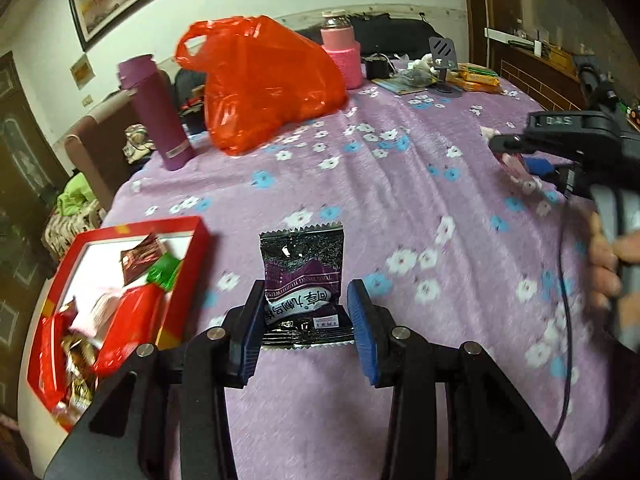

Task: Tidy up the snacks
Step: 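Carry the black-purple packet with left while right carries the Lotso candy to the box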

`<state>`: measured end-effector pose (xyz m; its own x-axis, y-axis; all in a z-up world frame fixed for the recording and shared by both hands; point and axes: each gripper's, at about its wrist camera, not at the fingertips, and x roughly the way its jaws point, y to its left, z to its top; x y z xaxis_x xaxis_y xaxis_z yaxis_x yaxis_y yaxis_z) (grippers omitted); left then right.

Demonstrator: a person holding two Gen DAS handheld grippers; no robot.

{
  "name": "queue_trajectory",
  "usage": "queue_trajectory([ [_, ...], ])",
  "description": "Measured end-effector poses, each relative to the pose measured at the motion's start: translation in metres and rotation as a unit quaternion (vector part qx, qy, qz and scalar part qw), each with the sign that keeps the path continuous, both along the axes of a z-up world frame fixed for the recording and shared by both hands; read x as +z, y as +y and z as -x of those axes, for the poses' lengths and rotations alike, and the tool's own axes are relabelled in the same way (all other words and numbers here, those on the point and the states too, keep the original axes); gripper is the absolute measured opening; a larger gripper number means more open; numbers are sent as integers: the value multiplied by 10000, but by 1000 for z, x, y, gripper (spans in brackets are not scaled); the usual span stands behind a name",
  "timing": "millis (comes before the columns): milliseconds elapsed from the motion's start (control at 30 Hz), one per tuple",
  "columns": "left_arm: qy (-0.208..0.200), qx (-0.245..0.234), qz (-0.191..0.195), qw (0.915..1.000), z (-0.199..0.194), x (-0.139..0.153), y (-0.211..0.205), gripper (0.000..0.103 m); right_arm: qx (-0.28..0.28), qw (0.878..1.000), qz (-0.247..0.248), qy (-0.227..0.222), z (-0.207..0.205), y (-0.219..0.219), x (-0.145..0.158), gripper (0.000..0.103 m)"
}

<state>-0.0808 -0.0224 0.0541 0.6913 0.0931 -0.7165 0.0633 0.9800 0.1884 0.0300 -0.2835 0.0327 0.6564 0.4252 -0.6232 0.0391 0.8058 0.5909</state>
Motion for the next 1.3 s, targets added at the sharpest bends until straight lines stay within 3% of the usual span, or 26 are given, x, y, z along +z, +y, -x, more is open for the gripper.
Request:
queue_trajectory([
  [67, -42, 13, 95, 9999, 5, -2, 3, 38, 171, 9997, 47, 173, 20, 16, 3, 41],
  [200, -235, 25, 102, 9997, 22, -7, 9, 38, 426, 9971, 609, 135, 68, 47, 14, 41],
  [533, -187, 303, 351, 9988, 36, -29, 35, 38, 976, 9926, 710, -127, 144, 120, -5, 40],
  [833, -73, 363, 535, 9979, 38, -47, 46, 38, 950, 9910, 936, -118, 144, 142, -20, 40],
  [1300, -119, 269, 598, 9978, 39, -47, 47, 38, 948, 9882, 1194, -155, 141, 149, -21, 41],
])
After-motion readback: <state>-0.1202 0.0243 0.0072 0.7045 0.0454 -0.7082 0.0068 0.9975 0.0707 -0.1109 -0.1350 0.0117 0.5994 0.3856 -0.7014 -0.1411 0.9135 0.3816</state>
